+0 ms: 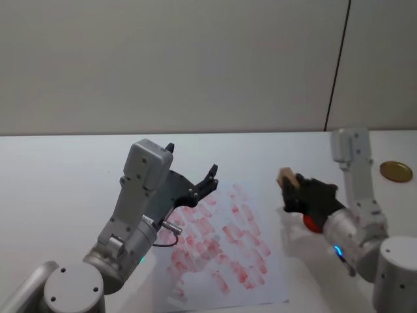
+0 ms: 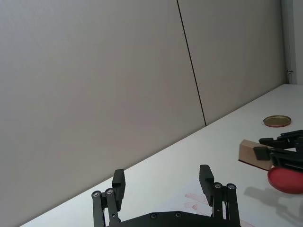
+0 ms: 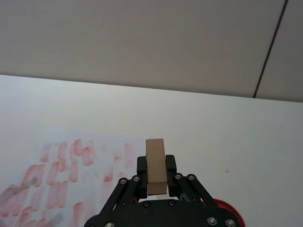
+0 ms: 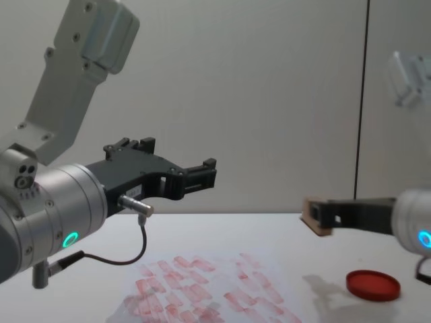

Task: Use the one hand to pick up the stamp and affix it onto the A4 paper.

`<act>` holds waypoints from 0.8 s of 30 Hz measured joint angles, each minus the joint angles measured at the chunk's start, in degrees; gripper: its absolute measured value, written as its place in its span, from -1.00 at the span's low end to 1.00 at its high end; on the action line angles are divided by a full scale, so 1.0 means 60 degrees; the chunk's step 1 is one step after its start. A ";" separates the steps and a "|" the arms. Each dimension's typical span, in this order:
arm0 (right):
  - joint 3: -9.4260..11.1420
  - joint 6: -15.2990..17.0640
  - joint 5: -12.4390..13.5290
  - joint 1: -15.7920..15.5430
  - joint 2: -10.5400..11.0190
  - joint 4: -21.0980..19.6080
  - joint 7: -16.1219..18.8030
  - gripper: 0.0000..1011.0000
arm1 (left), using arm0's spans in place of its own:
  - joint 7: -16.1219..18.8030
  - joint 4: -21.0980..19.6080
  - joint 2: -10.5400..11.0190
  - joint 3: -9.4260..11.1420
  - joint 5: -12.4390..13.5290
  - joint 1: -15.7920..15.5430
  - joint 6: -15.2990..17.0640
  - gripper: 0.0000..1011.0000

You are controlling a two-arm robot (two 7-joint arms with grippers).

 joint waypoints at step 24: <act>-0.0550 0.0674 -0.0278 0.1221 -0.1115 0.2132 0.0511 -0.57 | 0.0000 0.0000 0.0000 0.0000 0.0000 0.0000 0.0000 0.96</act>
